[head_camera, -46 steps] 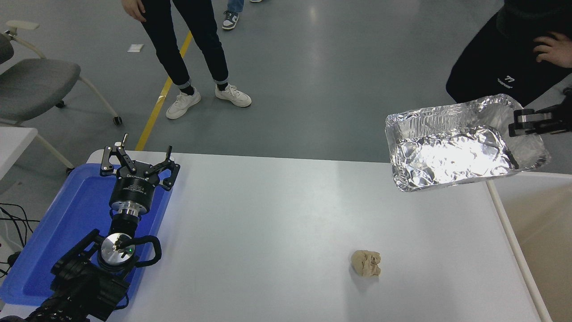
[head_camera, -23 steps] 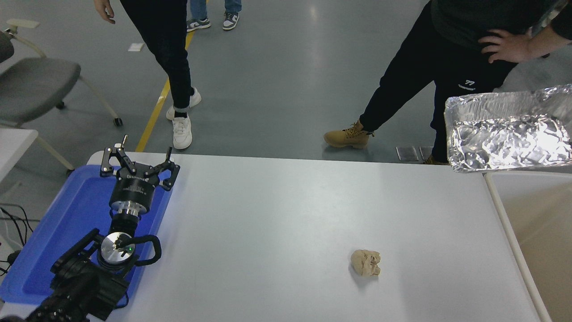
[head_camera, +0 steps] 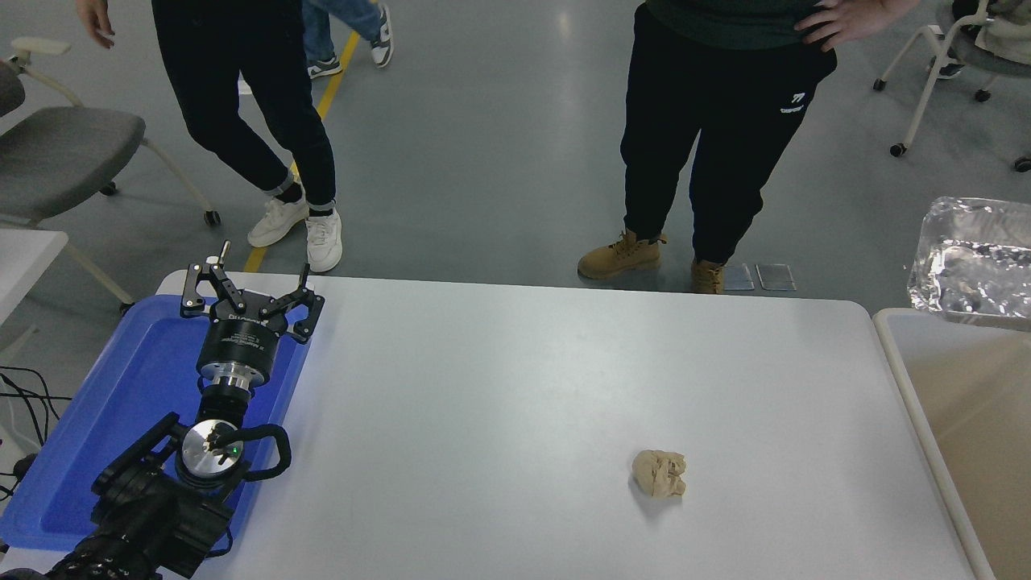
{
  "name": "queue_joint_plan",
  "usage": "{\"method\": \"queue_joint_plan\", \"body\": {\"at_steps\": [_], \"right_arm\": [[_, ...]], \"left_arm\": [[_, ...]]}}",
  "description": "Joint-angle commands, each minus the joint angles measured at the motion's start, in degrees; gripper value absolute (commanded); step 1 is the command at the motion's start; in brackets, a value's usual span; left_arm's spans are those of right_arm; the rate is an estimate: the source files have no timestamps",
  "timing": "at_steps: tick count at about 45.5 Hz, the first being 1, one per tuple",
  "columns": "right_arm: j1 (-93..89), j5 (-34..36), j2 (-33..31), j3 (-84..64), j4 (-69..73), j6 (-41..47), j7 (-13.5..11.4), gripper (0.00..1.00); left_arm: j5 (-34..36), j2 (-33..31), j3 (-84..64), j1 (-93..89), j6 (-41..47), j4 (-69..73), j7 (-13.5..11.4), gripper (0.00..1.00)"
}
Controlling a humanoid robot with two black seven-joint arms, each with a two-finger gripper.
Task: Pick up foil plate and place in dustbin
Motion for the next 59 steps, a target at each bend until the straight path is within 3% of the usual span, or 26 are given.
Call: {"method": "queue_joint_plan", "body": {"at_steps": [1, 22, 44, 59], "right_arm": [[-23.3, 7.3, 7.8, 15.3, -15.3, -4.2, 2.0, 0.00], [-39.1, 18.1, 21.2, 16.6, -40.8, -4.8, 6.1, 0.00], [-48.4, 27.3, 25.4, 16.7, -43.5, -9.0, 6.2, 0.00], [-50.7, 27.8, 26.1, 16.8, -43.7, -10.2, 6.6, 0.00]], "left_arm": [[0.0, 0.1, 0.0, 0.0, 0.0, 0.0, 0.1, 1.00], [0.1, 0.1, 0.0, 0.0, 0.0, 0.0, 0.1, 1.00], [0.1, 0.0, 0.0, 0.0, -0.1, -0.1, 0.1, 1.00], [0.0, 0.0, 0.0, 0.0, 0.0, 0.0, 0.1, 1.00]]}}
